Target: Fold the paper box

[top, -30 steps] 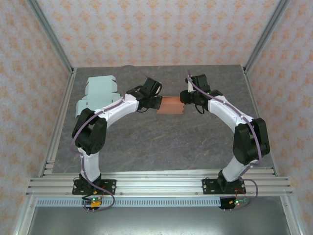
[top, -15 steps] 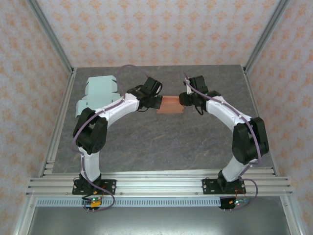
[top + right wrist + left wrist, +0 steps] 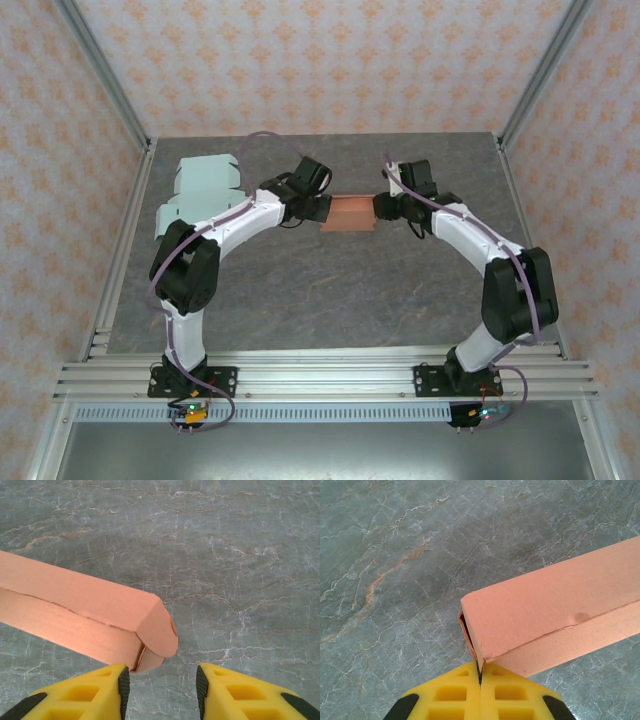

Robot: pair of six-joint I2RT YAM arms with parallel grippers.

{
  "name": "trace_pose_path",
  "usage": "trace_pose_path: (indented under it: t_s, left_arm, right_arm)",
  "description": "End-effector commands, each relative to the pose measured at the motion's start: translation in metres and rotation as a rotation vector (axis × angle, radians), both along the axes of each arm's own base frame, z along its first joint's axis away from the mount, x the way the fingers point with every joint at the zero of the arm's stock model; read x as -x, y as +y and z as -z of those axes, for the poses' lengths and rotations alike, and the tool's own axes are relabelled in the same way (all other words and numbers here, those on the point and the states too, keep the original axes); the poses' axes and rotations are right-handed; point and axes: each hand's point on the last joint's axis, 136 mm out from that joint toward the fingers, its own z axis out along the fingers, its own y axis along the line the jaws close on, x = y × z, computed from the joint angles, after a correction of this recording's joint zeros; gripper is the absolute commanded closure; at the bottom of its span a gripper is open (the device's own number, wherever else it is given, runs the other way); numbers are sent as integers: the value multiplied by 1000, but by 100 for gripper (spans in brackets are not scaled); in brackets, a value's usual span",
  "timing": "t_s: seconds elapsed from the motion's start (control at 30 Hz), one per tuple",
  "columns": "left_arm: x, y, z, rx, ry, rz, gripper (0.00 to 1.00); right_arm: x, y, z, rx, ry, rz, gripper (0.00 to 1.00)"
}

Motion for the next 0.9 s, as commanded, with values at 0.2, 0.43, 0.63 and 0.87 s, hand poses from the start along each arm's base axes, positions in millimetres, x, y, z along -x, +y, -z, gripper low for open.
trace_pose_path:
  t_s: [0.2, 0.43, 0.63, 0.87]
  left_arm:
    - [24, 13, 34, -96, 131, 21, 95]
    - [23, 11, 33, -89, 134, 29, 95]
    - [24, 11, 32, -94, 138, 17, 95]
    - [27, 11, 35, -97, 154, 9, 95]
  right_arm:
    - [-30, 9, -1, 21, -41, -27, 67]
    - [-37, 3, -3, 58, -49, 17, 80]
    - [-27, 20, -8, 49, 55, 52, 91]
    - [-10, 22, 1, 120, 147, 104, 92]
